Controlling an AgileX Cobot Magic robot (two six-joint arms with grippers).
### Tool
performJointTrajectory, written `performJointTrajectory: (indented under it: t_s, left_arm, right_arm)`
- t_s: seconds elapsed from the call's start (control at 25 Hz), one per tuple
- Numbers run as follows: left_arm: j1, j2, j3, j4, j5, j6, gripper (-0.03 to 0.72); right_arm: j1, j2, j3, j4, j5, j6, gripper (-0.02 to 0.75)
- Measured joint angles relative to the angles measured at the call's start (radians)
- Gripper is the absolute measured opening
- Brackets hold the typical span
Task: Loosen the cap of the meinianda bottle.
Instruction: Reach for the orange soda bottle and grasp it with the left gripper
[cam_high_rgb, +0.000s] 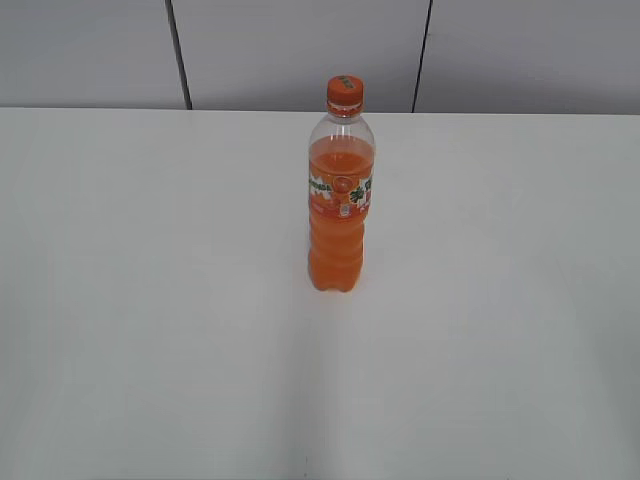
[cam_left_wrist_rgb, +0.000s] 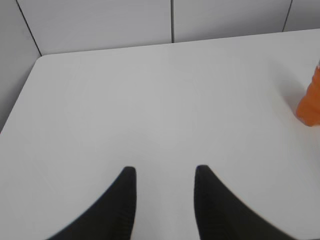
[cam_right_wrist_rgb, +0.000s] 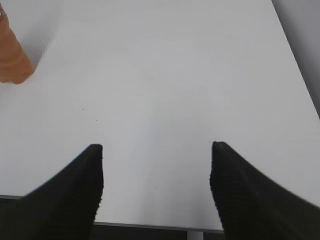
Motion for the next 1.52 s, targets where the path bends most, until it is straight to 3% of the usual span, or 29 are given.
performJointTrajectory:
  t_s: [1.28,1.4,1.52]
  left_arm:
    - [0.0,0.0,0.0,0.0,0.0,0.0,0.249]
    - [0.0,0.0,0.0,0.0,0.0,0.0,0.293]
    - [0.0,0.0,0.0,0.0,0.0,0.0,0.4]
  right_arm:
    - [0.0,0.0,0.0,0.0,-0.001,0.0,0.503]
    - [0.0,0.0,0.0,0.0,-0.001,0.0,0.503]
    - [0.0,0.0,0.0,0.0,-0.001,0.0,0.503]
